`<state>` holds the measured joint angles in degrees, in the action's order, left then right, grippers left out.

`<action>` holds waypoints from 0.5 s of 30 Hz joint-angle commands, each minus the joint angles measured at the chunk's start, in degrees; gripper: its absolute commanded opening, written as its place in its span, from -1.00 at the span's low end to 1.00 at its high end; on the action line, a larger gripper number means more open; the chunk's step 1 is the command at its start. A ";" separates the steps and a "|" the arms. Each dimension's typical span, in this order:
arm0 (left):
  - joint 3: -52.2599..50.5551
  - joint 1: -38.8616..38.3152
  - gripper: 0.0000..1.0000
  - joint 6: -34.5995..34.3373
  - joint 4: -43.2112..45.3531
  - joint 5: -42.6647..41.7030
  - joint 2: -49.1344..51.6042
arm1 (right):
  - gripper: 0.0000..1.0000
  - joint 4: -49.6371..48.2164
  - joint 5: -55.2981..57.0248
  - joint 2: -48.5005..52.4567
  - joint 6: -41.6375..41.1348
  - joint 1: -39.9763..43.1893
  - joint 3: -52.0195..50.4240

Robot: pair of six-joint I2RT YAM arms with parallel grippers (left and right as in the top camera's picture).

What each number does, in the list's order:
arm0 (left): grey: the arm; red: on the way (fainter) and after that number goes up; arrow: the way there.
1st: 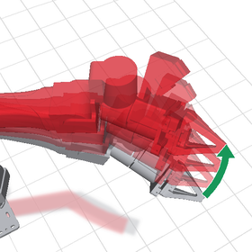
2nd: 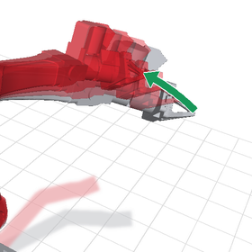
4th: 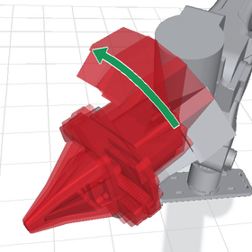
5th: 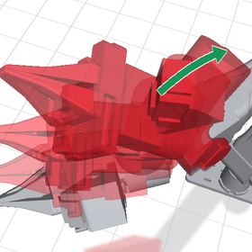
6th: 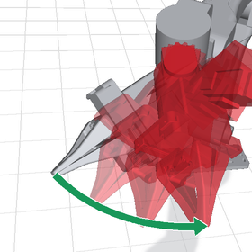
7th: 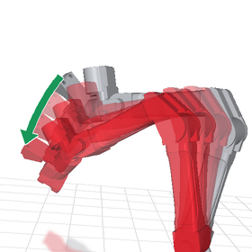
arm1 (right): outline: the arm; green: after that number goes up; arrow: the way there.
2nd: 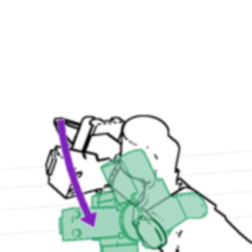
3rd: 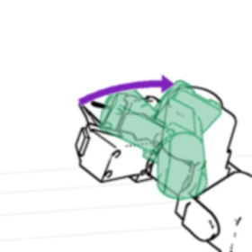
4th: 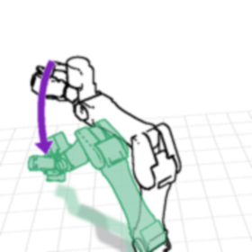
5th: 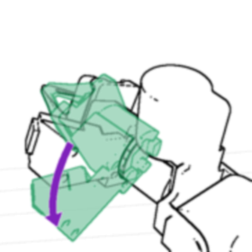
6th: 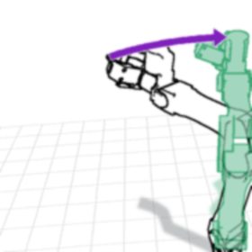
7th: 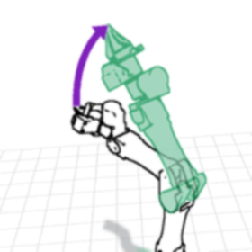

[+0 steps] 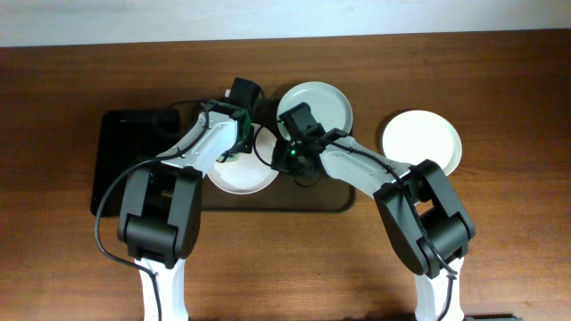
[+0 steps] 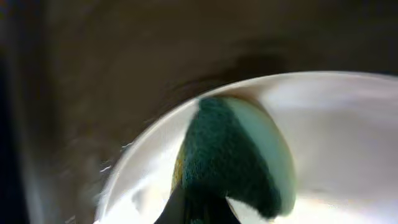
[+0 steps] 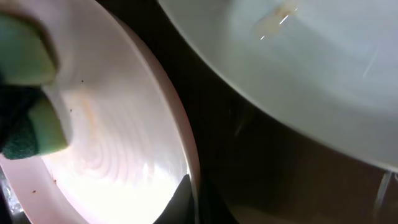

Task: Clean dirty plates on tray and stack at the side
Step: 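Hold the lower white plate with the right gripper and scrub it with the sponge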

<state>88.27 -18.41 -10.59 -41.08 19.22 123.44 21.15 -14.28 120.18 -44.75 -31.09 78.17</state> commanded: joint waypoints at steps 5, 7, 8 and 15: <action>-1.22 1.05 -0.99 10.51 -10.01 -8.90 2.45 | -0.92 0.61 -0.55 0.52 0.98 -0.33 0.17; -1.22 1.09 -0.99 18.99 -11.15 -21.94 2.45 | -0.92 0.61 -0.55 0.52 0.96 -0.33 0.17; -1.22 1.11 -0.99 22.49 -10.93 -26.97 2.45 | -0.92 0.61 -0.55 0.52 0.98 -0.33 0.17; -1.22 2.01 -0.99 20.35 1.84 -35.74 2.45 | -0.92 0.63 -0.55 0.52 0.98 -0.33 0.17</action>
<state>88.58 -16.12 13.50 -42.48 -11.86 123.04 22.09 -14.39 120.18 -43.64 -31.05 78.17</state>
